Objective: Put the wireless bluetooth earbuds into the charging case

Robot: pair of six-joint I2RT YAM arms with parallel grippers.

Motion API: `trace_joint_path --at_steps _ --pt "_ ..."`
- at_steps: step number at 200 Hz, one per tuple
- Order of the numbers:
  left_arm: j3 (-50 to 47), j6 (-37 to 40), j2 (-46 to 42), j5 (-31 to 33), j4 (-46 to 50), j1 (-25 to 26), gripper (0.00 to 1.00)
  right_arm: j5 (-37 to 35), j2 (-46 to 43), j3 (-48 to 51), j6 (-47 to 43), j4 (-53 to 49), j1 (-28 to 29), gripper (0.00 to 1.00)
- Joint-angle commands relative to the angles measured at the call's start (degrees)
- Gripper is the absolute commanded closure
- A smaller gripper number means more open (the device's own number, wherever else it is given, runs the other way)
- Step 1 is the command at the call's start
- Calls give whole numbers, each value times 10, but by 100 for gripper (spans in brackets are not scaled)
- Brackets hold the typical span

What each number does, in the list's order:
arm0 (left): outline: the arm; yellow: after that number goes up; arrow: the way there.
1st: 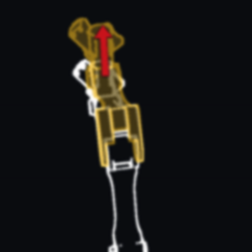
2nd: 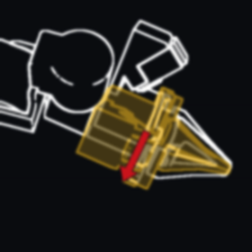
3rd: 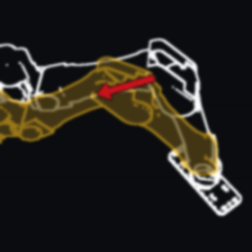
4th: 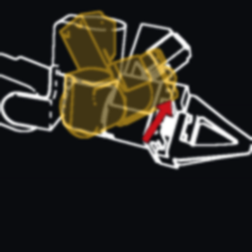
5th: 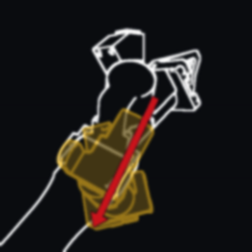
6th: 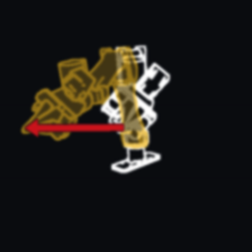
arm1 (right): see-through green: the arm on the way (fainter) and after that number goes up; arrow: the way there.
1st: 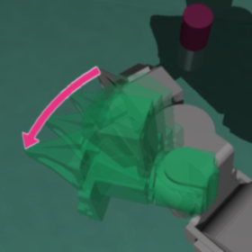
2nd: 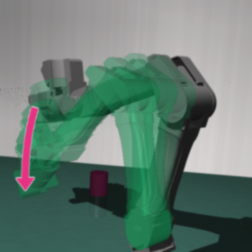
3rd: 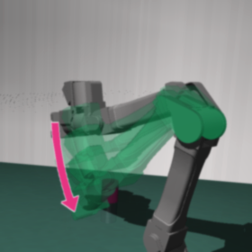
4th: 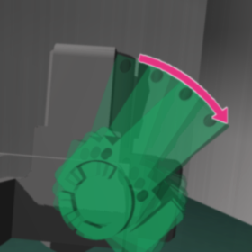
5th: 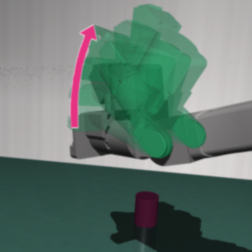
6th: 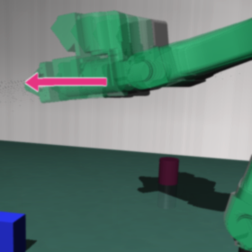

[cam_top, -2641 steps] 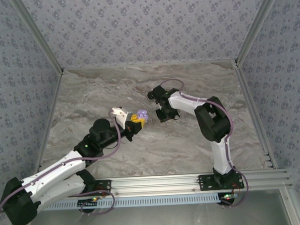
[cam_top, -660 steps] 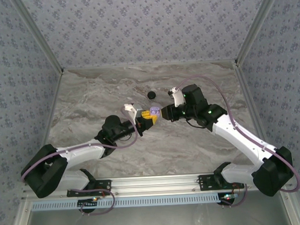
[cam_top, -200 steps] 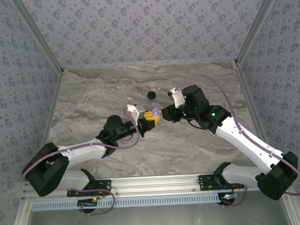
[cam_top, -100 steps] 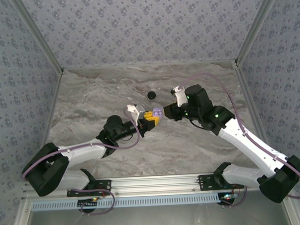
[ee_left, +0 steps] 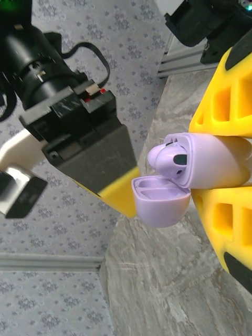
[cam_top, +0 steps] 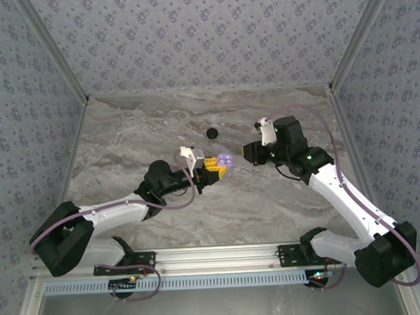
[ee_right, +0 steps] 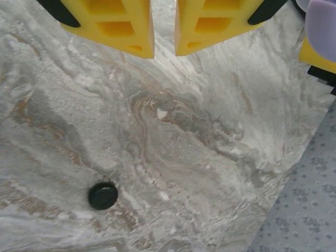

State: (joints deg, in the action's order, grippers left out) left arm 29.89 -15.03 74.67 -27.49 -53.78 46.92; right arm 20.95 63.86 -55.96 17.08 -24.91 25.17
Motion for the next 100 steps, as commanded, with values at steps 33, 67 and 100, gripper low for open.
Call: trace_joint_path --at_steps 33,67,100 --pt "28 -6 -11 -44 -21 7 90 132 14 10 -6 57 -6 84" --pt "29 -9 -6 -45 -22 7 90 174 14 17 -1 87 -6 84" --pt "31 -11 -3 -42 -22 7 90 210 11 24 0 104 -5 84"
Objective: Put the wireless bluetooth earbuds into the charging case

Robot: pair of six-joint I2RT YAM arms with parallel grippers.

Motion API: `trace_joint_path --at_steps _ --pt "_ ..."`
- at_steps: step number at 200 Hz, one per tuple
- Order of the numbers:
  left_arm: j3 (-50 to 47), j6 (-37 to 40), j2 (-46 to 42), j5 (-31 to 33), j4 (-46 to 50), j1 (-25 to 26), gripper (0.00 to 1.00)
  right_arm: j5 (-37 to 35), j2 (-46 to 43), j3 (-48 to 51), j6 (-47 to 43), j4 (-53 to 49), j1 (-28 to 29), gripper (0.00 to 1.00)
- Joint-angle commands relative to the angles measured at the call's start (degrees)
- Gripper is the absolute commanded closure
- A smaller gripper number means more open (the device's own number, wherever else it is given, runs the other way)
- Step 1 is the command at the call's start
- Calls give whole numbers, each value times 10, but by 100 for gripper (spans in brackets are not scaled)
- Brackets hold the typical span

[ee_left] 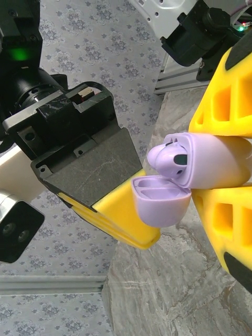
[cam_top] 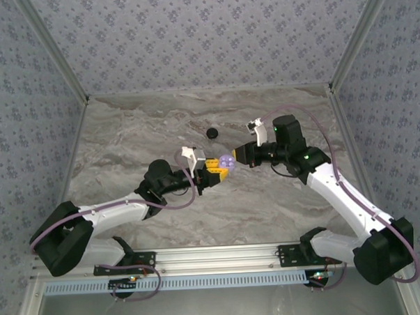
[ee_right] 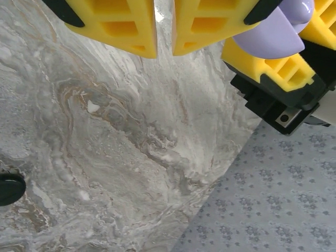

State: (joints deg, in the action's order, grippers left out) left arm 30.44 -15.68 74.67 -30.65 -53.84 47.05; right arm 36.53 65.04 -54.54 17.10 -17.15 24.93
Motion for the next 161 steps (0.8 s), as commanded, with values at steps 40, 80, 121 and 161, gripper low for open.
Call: trace_joint_path --at_steps 40,80,121,161 --pt "22 -5 1 13 -19 5 90 89 -15 15 -9 30 -2 84" --pt "22 -12 5 34 -13 4 91 80 -32 17 -20 17 -3 83" --pt "27 -14 5 62 16 1 91 -37 -32 7 -24 -34 -3 80" --pt "57 -60 8 115 112 -18 89 -238 -34 -6 -10 -104 -4 77"
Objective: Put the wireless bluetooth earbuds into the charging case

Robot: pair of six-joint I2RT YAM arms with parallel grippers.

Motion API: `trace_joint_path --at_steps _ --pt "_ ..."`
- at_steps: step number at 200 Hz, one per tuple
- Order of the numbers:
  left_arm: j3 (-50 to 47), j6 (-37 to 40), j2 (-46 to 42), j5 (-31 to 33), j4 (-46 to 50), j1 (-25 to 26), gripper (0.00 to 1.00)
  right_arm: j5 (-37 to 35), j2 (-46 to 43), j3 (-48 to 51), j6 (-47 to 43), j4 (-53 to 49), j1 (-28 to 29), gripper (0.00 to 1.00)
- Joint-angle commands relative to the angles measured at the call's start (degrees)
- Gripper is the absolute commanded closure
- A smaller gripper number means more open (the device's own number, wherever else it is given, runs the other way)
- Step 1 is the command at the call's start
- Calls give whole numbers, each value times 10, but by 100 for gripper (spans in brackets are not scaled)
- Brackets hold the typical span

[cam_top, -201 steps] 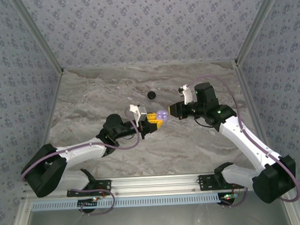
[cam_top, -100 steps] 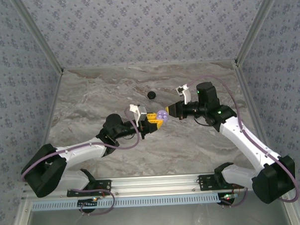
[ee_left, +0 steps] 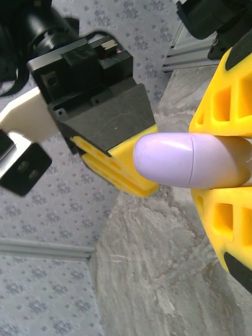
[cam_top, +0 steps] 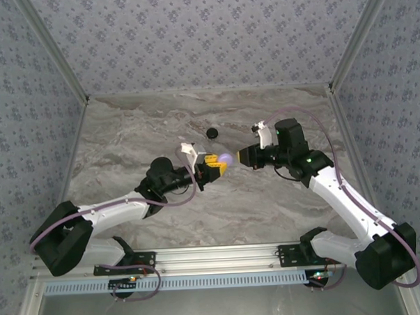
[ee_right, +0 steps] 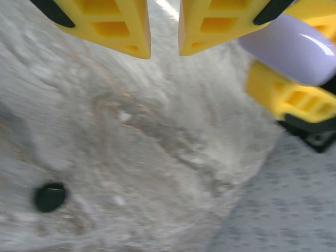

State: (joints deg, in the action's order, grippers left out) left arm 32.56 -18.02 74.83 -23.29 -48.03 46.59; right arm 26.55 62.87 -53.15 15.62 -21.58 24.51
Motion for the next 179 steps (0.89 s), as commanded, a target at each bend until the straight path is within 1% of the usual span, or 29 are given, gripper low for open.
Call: trace_joint_path --at_steps 1,18,37,51,65,79,108,137,179 --pt "36 -38 7 42 56 -14 89 -141 -13 -20 5 -60 0 77" --pt "43 -70 16 57 83 -34 89 -169 -16 -15 9 -63 -2 77" --pt "51 -101 28 82 119 -49 89 -178 -15 -13 11 -71 -4 77" --pt "76 -115 38 101 188 -57 88 -182 -15 -12 10 -75 -5 76" --pt "111 -119 56 102 268 -65 87 -184 -16 -12 12 -77 -7 76" --pt "140 -125 82 103 315 -72 88 -185 -17 -10 13 -78 -8 76" --pt "168 -149 133 75 330 -94 89 -184 -16 -7 16 -79 -10 76" --pt "216 -158 195 49 369 -111 89 -186 -16 -3 17 -80 -10 75" --pt "283 -170 279 28 401 -128 89 -187 -14 -1 17 -83 -11 75"
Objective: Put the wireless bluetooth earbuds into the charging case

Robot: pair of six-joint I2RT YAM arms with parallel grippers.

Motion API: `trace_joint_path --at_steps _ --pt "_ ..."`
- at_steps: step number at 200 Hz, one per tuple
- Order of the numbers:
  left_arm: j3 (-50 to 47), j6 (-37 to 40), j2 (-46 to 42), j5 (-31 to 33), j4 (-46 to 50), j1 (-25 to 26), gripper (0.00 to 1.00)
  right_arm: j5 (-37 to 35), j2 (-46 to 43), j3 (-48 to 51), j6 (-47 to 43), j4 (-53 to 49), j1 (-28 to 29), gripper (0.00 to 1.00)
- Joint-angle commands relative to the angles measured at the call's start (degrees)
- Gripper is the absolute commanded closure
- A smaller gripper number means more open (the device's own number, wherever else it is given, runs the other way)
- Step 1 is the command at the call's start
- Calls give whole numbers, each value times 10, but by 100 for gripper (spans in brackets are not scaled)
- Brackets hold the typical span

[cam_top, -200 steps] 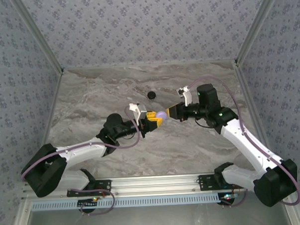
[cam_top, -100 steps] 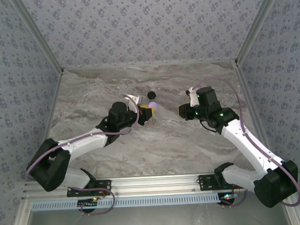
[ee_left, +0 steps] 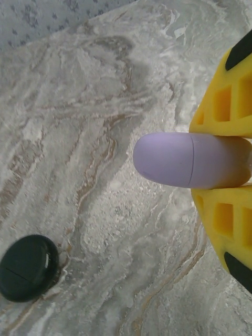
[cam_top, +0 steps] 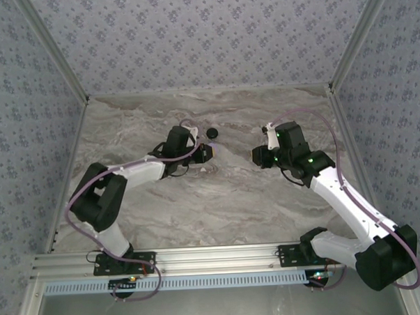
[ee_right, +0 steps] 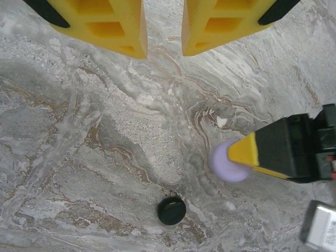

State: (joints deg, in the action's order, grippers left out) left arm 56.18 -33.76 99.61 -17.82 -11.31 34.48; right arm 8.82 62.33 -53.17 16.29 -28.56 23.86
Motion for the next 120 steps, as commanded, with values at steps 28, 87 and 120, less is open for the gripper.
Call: trace_joint_path --at_steps 28,87,120 --pt "83 -14 70 -32 53 -7 89 -10 -9 -2 9 -17 -6 75" --pt "126 -10 127 -44 82 -10 89 -8 -9 -2 10 -20 -6 74" --pt "133 -12 148 -46 86 -11 86 -10 -8 1 11 -21 -6 74"
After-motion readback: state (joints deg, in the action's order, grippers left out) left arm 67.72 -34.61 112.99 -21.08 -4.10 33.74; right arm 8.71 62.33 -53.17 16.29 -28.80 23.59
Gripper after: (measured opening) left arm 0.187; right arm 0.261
